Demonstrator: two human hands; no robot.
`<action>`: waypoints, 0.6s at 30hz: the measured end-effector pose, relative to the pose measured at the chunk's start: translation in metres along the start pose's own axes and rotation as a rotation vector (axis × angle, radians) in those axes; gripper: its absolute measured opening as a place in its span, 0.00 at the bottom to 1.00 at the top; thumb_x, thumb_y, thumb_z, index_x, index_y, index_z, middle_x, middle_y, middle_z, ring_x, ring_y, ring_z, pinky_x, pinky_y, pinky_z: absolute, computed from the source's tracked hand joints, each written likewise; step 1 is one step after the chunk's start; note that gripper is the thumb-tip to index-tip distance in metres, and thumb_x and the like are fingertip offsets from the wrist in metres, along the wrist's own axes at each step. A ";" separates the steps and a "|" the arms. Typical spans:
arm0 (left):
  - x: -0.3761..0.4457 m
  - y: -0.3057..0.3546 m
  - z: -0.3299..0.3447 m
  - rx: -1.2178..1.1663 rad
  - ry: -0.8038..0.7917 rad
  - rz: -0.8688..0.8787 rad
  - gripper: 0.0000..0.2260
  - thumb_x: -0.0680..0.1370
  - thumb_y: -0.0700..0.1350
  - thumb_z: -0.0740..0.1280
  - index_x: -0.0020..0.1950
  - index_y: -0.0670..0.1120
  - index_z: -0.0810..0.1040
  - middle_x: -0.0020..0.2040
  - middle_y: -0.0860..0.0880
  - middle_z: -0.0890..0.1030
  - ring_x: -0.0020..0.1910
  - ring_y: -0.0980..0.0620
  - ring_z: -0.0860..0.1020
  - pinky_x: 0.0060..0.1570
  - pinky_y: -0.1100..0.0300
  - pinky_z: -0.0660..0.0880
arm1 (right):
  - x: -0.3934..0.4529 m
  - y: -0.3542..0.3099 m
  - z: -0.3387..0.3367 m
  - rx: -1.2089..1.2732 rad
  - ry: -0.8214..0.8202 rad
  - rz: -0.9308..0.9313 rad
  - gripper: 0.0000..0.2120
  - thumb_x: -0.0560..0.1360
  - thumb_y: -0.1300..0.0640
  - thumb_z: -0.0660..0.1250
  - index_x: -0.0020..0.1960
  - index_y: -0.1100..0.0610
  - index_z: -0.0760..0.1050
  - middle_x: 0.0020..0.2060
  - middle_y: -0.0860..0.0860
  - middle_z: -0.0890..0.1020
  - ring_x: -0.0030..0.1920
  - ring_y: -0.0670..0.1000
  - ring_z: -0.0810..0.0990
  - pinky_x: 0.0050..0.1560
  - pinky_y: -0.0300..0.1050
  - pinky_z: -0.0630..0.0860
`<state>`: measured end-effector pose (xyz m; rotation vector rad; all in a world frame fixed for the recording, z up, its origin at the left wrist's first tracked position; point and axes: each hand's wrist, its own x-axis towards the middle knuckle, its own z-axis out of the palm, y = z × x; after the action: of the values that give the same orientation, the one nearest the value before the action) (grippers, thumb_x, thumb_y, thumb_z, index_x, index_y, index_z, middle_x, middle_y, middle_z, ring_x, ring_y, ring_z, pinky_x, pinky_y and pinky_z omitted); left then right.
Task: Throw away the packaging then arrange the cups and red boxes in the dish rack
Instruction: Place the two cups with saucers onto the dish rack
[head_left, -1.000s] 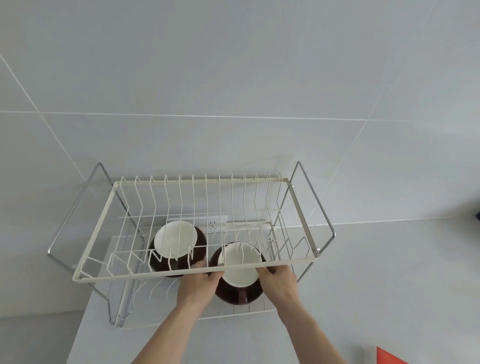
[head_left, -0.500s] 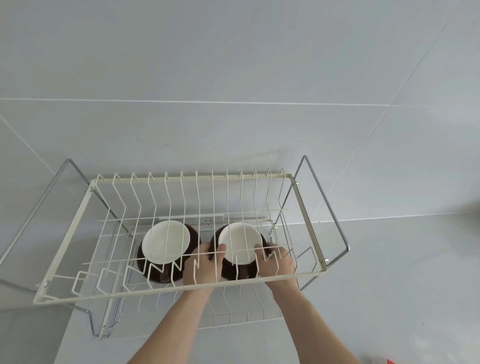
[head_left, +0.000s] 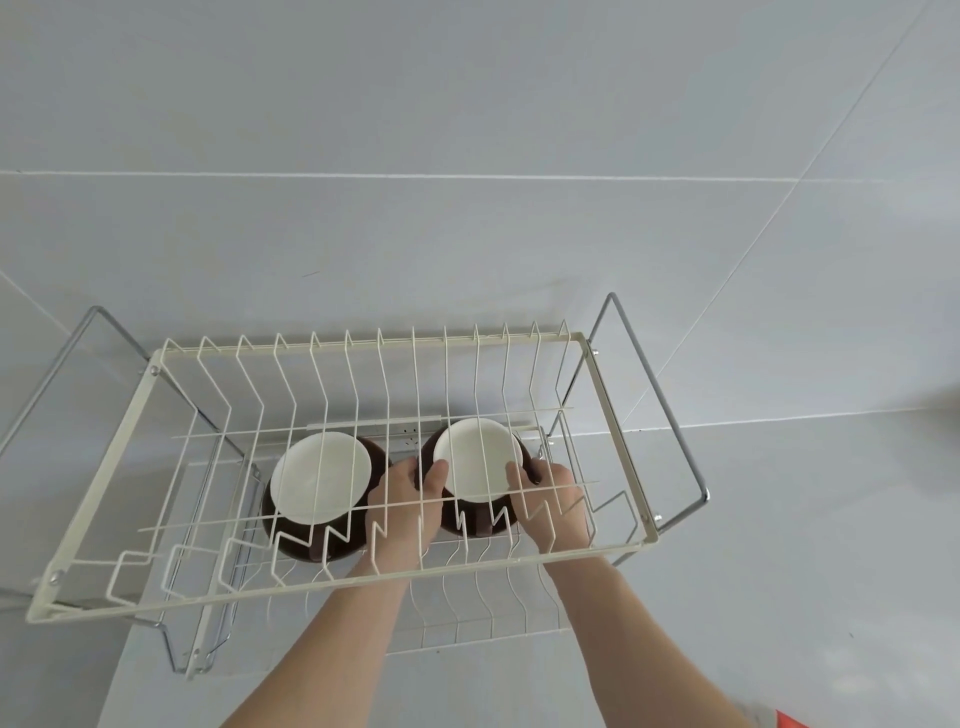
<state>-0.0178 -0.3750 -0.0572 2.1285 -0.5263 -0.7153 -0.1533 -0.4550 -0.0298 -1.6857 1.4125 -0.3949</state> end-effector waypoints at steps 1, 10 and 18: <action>0.001 0.000 0.000 0.037 0.008 0.002 0.14 0.79 0.47 0.68 0.35 0.45 0.72 0.29 0.52 0.71 0.38 0.39 0.75 0.32 0.60 0.67 | 0.000 0.000 0.000 0.005 -0.001 -0.008 0.19 0.78 0.57 0.65 0.29 0.49 0.68 0.25 0.46 0.73 0.37 0.55 0.73 0.32 0.40 0.63; 0.000 0.007 -0.004 0.175 0.002 0.028 0.17 0.79 0.51 0.67 0.59 0.38 0.76 0.50 0.37 0.83 0.52 0.35 0.80 0.49 0.50 0.73 | 0.005 -0.005 -0.002 -0.083 -0.046 -0.008 0.12 0.79 0.57 0.64 0.37 0.55 0.69 0.29 0.44 0.70 0.40 0.55 0.72 0.38 0.41 0.64; -0.007 0.020 -0.019 0.519 0.048 0.315 0.25 0.78 0.49 0.68 0.72 0.41 0.68 0.65 0.41 0.77 0.64 0.38 0.75 0.56 0.44 0.76 | 0.004 -0.008 0.005 -0.461 0.007 -0.324 0.23 0.75 0.62 0.63 0.68 0.65 0.66 0.63 0.59 0.73 0.63 0.61 0.72 0.57 0.51 0.70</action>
<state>-0.0131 -0.3719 -0.0287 2.4416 -1.0854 -0.3711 -0.1437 -0.4571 -0.0274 -2.3031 1.3007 -0.2626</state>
